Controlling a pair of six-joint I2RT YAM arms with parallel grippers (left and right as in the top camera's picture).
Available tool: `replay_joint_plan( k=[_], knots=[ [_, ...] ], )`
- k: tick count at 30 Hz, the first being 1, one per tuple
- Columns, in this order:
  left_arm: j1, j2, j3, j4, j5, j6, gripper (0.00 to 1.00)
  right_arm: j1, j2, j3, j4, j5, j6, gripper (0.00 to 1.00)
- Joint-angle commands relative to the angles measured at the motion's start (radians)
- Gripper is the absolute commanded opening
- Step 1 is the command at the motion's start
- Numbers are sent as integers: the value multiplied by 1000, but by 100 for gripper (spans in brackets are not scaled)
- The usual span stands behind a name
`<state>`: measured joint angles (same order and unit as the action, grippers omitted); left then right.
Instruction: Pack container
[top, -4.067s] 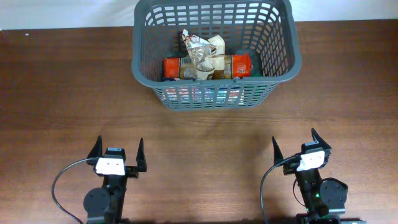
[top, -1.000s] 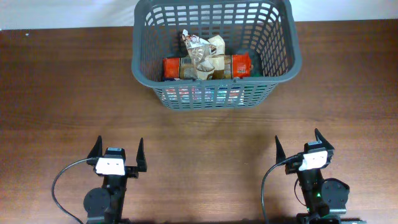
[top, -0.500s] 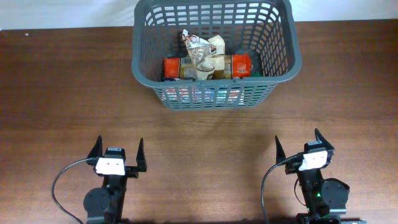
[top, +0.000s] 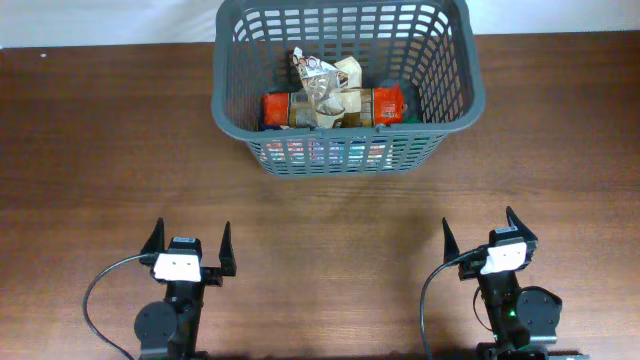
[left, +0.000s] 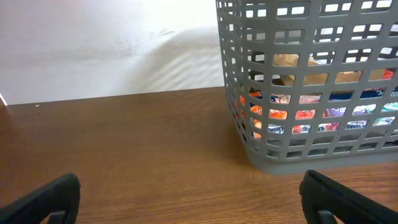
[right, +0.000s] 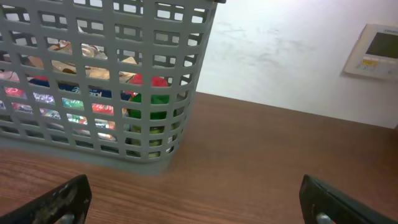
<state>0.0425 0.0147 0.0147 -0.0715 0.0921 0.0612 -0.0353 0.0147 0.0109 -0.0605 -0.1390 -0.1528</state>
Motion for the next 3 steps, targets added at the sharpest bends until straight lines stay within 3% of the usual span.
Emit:
replay_joint_plan(
  k=[1, 3],
  knots=[
    [6, -10, -6, -3, -11, 16, 99, -5, -11, -5, -6, 1, 11, 99],
    [6, -10, -6, -3, -11, 16, 99, -5, -11, -5, -6, 1, 11, 99]
  ],
)
